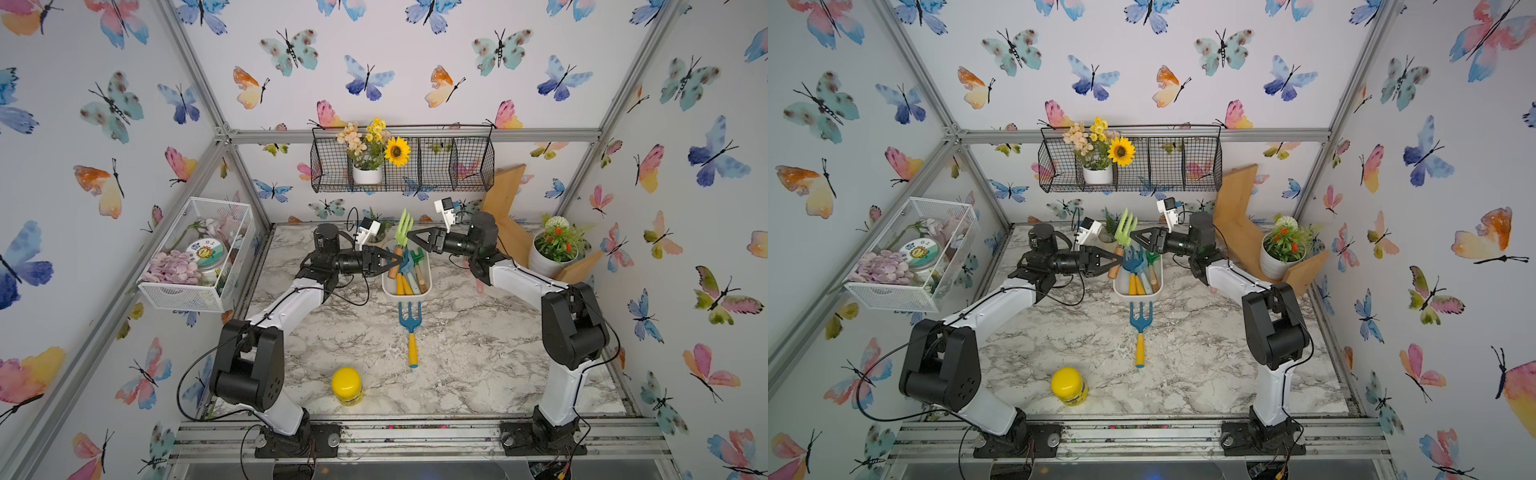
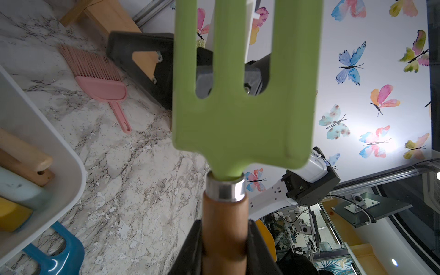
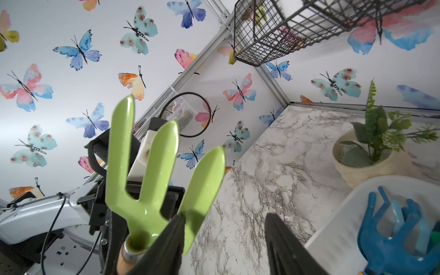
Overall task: Take the hand rake out of the storage box
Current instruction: Pick up the rake from the storage box.
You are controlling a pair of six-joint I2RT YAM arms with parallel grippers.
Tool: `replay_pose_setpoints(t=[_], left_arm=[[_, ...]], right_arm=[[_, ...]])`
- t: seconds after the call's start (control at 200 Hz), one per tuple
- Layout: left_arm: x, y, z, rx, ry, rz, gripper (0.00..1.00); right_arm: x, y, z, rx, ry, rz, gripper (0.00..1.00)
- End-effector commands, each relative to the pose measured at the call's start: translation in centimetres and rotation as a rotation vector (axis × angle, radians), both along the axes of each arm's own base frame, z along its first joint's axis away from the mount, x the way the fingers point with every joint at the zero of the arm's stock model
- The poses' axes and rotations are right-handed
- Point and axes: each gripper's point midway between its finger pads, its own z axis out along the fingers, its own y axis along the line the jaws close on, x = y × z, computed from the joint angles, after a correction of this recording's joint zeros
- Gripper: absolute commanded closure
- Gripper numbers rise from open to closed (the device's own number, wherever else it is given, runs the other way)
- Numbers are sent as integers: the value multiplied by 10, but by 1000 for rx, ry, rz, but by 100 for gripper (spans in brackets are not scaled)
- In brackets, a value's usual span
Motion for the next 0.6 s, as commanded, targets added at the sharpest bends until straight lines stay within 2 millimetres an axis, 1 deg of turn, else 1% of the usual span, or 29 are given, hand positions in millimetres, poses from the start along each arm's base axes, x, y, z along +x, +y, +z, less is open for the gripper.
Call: replay_pose_setpoints(t=[0.0,0.155,0.3,0.456,0.511,0.596], left_arm=[[-4,-5,8,-27,-41,-43,94],[-3,-5,9,-45,-33,-44,94],[-2,-6,11,-57,-32,-47,95],[0,-6,11,-60,-27,-45,95],[1,-7,10,-59,-22,-43,95],[3,-6,6,-54,-8,-32,91]], right_arm=[[-16,8,22,61,-75,88,42],[-29,7,23,83,-92,146,46],[-31,8,21,82,-85,163,53],[-30,9,20,82,-73,164,71],[-29,8,19,82,-69,161,75],[-28,8,17,80,-60,150,78]])
